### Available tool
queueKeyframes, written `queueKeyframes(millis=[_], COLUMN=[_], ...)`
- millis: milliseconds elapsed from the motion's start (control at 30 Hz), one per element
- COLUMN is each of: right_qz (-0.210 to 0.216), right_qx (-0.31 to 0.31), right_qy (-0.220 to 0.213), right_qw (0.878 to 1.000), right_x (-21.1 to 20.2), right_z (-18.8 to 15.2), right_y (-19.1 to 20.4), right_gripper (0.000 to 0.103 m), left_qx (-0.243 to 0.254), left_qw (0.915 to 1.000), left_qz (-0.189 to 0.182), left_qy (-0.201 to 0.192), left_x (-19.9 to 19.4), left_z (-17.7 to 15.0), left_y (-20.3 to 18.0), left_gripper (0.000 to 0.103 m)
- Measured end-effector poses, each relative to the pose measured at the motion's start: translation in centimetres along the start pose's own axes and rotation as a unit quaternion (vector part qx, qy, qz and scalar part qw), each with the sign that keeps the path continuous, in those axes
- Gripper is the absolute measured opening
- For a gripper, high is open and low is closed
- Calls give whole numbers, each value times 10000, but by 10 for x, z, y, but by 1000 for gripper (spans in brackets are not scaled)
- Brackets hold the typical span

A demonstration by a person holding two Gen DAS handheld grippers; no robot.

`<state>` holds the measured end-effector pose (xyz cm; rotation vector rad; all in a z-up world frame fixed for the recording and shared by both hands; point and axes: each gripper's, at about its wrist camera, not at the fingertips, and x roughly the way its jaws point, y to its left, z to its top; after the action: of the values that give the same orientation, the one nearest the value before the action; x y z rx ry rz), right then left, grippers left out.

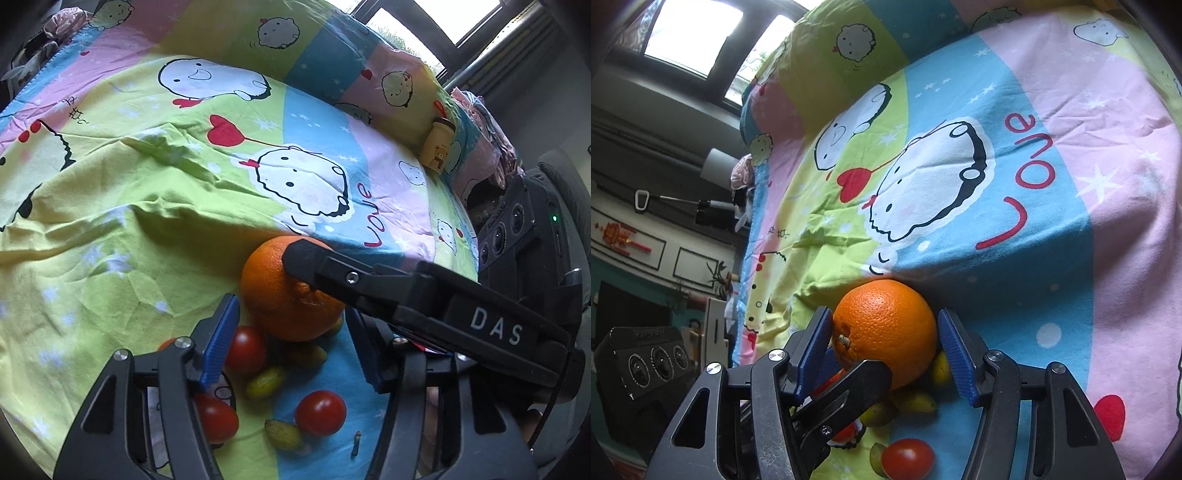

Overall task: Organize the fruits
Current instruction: 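Close the right gripper around the orange, then lift the orange with the right gripper and carry it toward the bowl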

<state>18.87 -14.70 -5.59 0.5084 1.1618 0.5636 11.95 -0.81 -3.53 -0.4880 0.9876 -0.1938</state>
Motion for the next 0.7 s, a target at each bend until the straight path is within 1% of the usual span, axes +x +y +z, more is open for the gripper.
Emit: queueKeyframes(millis=[67,367,700], right_qz=[36,94,127], right_qx=[28,35,-73], right_qy=[-3,-65,-313], right_qw=[10000,9999,9994], right_x=[0,-4,-22], right_z=[0,-4,-8], right_y=[-2,1,13], right_gripper=[61,61,61], left_qx=[-9,35,208], left_qw=[10000,9998,9992], left_qz=[46,104,16], left_qy=[-32,-135,-335], left_x=[-1,-9,-24], left_z=[0,-2,-3], left_y=[-2,-6,-18], left_gripper=[55,53,53])
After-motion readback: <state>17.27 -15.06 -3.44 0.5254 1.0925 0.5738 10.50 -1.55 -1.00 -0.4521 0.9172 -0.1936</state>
